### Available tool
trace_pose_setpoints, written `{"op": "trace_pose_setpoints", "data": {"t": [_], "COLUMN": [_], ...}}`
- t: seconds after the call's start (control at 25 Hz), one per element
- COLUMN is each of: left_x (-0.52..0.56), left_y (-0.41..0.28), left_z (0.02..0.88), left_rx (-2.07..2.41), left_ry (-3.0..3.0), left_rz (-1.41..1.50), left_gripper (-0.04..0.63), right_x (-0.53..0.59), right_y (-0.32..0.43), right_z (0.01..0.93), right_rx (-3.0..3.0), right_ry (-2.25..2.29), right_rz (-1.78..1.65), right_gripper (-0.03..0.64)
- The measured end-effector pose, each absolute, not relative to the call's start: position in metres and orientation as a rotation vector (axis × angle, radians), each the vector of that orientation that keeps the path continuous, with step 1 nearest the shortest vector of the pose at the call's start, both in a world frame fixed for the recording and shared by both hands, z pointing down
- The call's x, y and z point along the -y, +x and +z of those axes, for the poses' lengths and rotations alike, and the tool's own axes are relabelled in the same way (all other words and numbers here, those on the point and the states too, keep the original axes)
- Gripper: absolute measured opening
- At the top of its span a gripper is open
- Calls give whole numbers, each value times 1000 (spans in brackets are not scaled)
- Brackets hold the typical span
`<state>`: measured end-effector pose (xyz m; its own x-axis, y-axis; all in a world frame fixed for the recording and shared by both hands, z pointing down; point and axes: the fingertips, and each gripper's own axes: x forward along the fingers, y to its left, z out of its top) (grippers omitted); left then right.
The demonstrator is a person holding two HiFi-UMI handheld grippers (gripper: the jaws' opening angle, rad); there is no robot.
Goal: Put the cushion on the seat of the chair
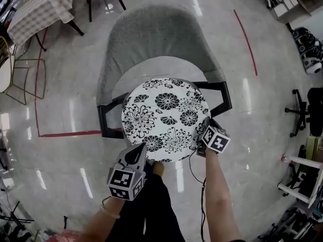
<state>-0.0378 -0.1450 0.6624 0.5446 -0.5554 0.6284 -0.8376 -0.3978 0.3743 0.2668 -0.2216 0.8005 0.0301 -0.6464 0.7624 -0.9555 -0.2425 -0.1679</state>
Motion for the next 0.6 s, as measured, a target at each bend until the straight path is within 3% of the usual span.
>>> {"op": "trace_pose_setpoints", "data": {"t": [0.4, 0.6], "left_x": [137, 135], "left_y": [-29, -32], "left_z": [656, 634], "left_rx": [1091, 1111], "left_ry": [2100, 2109], "left_rz": [566, 578], "left_gripper": [23, 23], "right_x": [194, 169], "right_y": [286, 277], "right_z": [787, 759], "right_rx": [1532, 1539], "right_ry": [2010, 2052], "right_rz": [1033, 1111], "right_gripper": [88, 81]}}
